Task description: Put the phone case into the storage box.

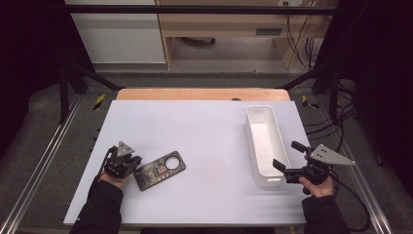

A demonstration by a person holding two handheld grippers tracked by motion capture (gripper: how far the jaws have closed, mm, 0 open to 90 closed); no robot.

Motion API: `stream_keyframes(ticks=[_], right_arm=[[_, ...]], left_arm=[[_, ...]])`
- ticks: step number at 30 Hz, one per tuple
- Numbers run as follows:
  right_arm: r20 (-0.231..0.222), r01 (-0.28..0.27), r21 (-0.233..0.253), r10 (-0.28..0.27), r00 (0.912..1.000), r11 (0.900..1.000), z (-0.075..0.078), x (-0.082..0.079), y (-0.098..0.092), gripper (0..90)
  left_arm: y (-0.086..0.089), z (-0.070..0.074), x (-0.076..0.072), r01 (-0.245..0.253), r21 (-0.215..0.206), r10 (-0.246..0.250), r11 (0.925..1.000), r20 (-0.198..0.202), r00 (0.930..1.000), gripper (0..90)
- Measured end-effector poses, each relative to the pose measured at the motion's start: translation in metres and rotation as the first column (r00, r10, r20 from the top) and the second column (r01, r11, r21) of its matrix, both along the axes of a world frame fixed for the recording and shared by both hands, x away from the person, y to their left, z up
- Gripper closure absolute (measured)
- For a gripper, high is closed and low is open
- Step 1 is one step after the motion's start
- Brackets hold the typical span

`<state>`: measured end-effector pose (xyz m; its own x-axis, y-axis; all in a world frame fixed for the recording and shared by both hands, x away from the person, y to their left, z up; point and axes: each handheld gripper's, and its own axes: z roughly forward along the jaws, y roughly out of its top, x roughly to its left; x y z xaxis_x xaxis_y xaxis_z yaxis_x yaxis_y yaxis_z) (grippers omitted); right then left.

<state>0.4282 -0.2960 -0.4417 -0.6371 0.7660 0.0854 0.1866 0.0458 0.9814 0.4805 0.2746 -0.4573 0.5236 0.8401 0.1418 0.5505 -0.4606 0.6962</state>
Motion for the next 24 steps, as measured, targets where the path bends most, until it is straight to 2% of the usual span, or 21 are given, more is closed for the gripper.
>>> stream_keyframes(ticks=[2, 3, 4, 5, 6, 12, 13, 17, 21, 24], right_arm=[[0.001, 0.000, -0.002, 0.000, 1.0000, 1.000, 0.000, 0.000, 0.000, 0.3], [-0.001, 0.001, 0.000, -0.001, 1.0000, 1.000, 0.000, 0.000, 0.000, 0.3], [-0.001, 0.001, 0.000, -0.001, 1.0000, 1.000, 0.000, 0.000, 0.000, 0.3], [0.000, 0.002, -0.001, -0.002, 1.0000, 1.000, 0.000, 0.000, 0.000, 0.3], [0.000, 0.002, -0.001, -0.002, 1.0000, 1.000, 0.000, 0.000, 0.000, 0.3], [0.001, 0.001, 0.001, -0.001, 1.0000, 1.000, 0.000, 0.000, -0.001, 0.3], [0.001, 0.001, 0.000, -0.001, 1.0000, 1.000, 0.001, 0.000, -0.001, 0.3], [0.000, 0.000, 0.002, 0.000, 1.0000, 1.000, 0.001, -0.001, -0.002, 0.3], [0.002, 0.001, -0.001, -0.001, 1.0000, 1.000, 0.001, -0.001, -0.002, 0.3], [0.001, -0.001, 0.001, 0.001, 1.0000, 1.000, 0.001, -0.001, -0.001, 0.3]], left_arm=[[0.002, 0.004, -0.001, 0.003, -0.021, -0.003, 0.9998, 0.018, 0.9998, 73.6], [0.003, 0.007, -0.001, 0.006, -0.042, -0.005, 0.9991, 0.029, 0.9996, 65.0], [0.003, 0.009, -0.001, 0.006, -0.062, -0.004, 0.9981, 0.040, 0.9992, 65.0], [0.004, 0.011, -0.001, 0.013, -0.080, -0.010, 0.9967, 0.043, 0.9990, 57.5], [0.005, 0.013, -0.002, 0.020, -0.095, -0.015, 0.9952, 0.048, 0.9987, 57.5], [0.004, 0.025, -0.006, 0.081, -0.166, -0.065, 0.9828, 0.101, 0.9928, 37.3], [0.004, 0.027, -0.007, 0.089, -0.170, -0.072, 0.9814, 0.102, 0.9922, 31.5], [-0.001, 0.033, -0.010, 0.110, -0.169, -0.090, 0.9795, 0.123, 0.9884, 19.1], [-0.005, 0.040, -0.013, 0.119, -0.168, -0.097, 0.9786, 0.133, 0.9864, 10.0], [-0.009, 0.045, -0.016, 0.136, -0.180, -0.111, 0.9743, 0.145, 0.9833, 5.4]])
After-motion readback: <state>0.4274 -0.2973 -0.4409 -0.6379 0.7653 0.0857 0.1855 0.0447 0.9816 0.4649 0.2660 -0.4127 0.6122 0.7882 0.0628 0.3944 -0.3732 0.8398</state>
